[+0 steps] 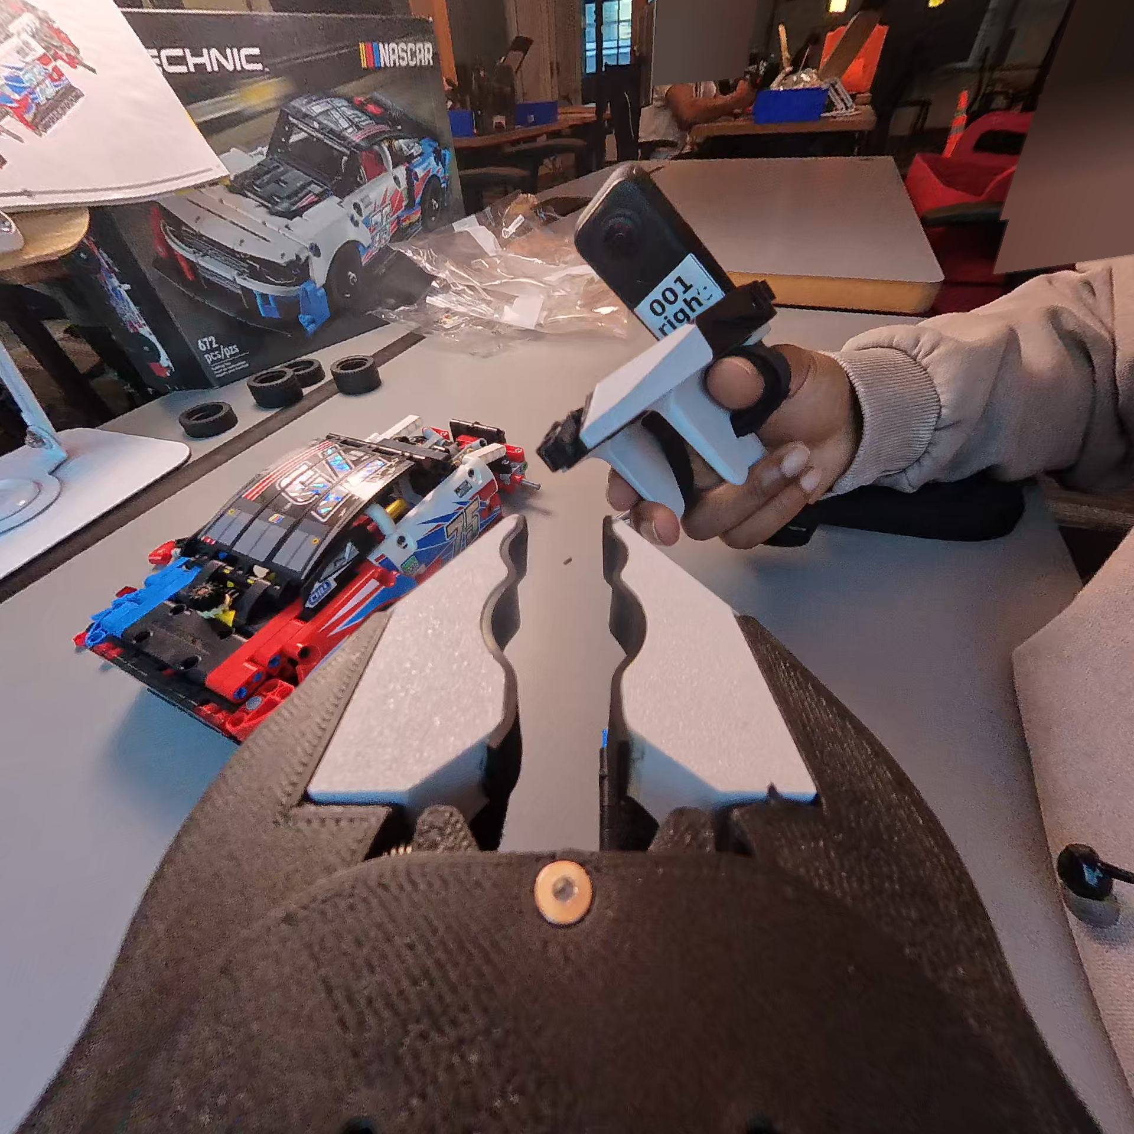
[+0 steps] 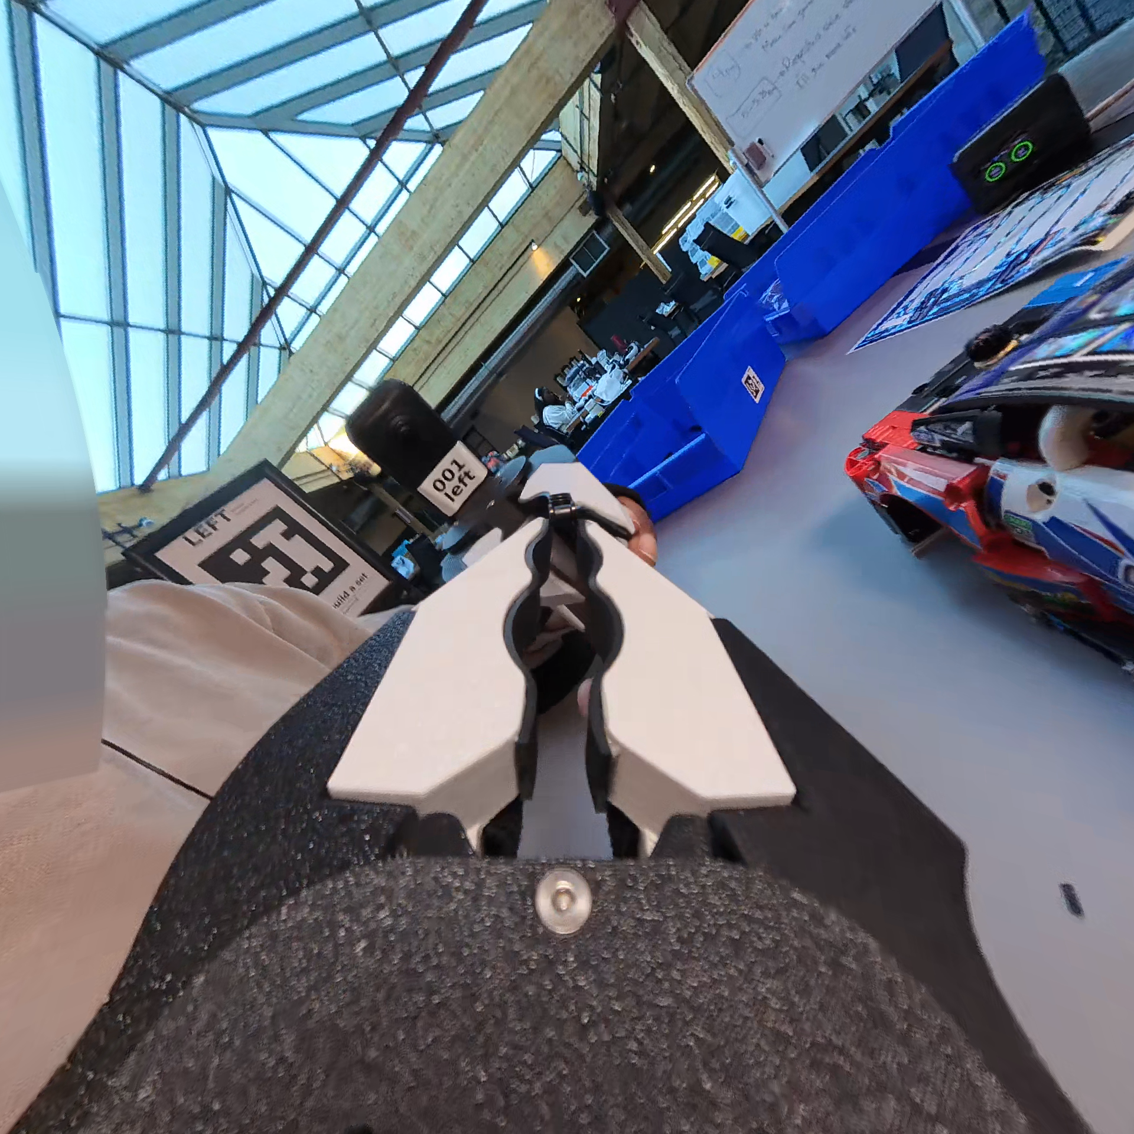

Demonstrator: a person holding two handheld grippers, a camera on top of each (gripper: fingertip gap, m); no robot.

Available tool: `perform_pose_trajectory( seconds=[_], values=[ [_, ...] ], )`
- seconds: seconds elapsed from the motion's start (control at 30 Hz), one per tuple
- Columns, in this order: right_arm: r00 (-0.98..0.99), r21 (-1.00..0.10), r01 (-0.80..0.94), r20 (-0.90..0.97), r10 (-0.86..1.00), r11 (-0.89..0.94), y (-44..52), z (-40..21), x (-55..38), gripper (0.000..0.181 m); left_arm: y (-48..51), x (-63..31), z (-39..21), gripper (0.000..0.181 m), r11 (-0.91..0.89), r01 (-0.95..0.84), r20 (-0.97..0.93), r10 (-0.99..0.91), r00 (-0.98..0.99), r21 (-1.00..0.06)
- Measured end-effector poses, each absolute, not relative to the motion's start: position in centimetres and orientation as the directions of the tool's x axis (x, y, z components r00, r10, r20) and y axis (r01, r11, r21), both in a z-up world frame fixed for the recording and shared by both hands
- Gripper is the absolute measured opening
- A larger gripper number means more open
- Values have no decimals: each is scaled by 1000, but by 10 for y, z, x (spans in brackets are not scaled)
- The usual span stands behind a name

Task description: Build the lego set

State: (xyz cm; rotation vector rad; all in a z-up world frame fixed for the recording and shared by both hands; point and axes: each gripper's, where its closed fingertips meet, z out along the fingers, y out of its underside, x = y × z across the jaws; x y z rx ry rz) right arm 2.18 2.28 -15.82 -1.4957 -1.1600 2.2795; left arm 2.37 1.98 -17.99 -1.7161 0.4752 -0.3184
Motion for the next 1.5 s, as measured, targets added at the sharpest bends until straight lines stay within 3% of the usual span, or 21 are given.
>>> perform_pose_trajectory(
  seconds=[0.17, 0.33, 0.7, 0.87, 1.17, 1.33, 1.4, 1.5],
  values=[
    [-546, -938, 158, -344, 764, -310, 0, -162, 29, 5, 3, 38, -167, 20, -159, 5, 104, -622, 776, -987],
    [-559, -997, 75, -65, 827, -27, -12, -170, 35, 5, -6, 45, -164, 7, -152, 17, 117, -678, 726, -988],
    [-584, -1000, 5, -9, 812, -7, -16, -160, 42, 5, -15, 46, -163, 5, -93, -77, 10, -699, 715, -993],
    [-589, -999, -8, -34, 807, -47, -19, -154, 43, 10, -15, 49, -160, 5, -49, -44, 3, -703, 711, -998],
    [-596, -999, 5, -41, 802, -47, -21, -157, 43, 5, -16, 53, -165, 5, -71, -46, 19, -720, 694, -996],
    [-586, -991, 126, -31, 810, 54, -15, -181, 37, 5, -8, 35, -196, 13, -276, -138, 89, -674, 734, -951],
    [-579, -967, 225, -33, 814, 120, -9, -202, 35, 5, -9, 18, -225, 26, -467, -171, 180, -615, 767, -867],
    [-564, -912, 327, 22, 825, 248, -2, -232, 33, 5, -24, 9, -262, 30, -640, -227, 259, -573, 777, -734]
  ],
)
